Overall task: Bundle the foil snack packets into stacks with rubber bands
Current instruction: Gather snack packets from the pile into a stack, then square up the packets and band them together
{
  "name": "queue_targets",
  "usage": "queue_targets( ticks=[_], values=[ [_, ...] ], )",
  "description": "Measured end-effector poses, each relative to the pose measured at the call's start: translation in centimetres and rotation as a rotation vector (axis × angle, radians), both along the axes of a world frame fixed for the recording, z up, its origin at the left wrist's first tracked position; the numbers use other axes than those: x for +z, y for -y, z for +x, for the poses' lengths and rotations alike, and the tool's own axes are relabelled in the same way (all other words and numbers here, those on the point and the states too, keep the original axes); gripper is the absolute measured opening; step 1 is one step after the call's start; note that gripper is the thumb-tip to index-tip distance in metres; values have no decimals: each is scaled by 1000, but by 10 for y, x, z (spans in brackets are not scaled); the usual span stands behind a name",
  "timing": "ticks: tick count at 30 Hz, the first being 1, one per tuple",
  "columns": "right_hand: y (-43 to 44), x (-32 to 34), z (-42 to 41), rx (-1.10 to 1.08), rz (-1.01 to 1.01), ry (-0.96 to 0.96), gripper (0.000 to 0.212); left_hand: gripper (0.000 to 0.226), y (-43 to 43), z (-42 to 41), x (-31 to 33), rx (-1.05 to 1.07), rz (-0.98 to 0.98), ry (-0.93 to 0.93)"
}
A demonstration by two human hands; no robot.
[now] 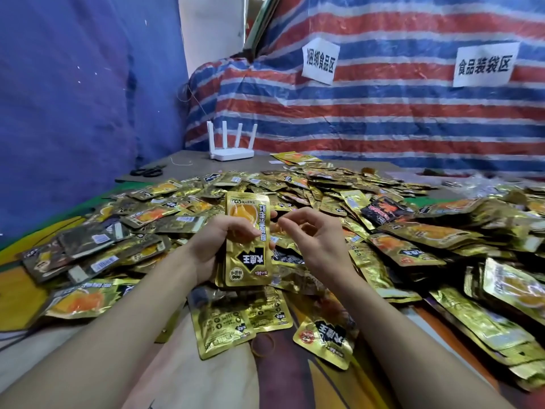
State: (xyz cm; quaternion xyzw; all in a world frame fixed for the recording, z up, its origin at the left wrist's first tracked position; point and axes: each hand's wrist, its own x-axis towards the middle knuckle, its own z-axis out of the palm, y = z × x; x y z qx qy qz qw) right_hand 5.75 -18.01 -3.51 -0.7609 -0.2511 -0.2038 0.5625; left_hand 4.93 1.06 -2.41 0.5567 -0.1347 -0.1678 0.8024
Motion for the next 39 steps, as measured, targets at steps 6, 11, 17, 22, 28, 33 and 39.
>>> queue_targets(
  ticks=[6,11,17,22,28,33,39],
  values=[
    [1,-5,2,-63,-29,55,7,57,0,2,1,-4,-14,-14],
    [-2,-6,1,-87,-150,145,3,41,-1,2,0,24,21,-47],
    [0,-5,1,36,-82,-65,15,37,-4,0,2,-74,-70,-47],
    [8,10,-6,520,301,-508,30,42,-8,1,2,-138,-120,-53],
    [12,20,-12,688,851,-695,20,39,-2,-4,2,-245,-34,-68],
    [9,16,-11,671,711,-677,39,34,3,-2,1,-112,-11,-90],
    [-3,3,-8,517,436,-554,58,28,7,3,-4,226,106,-108]
  ],
)
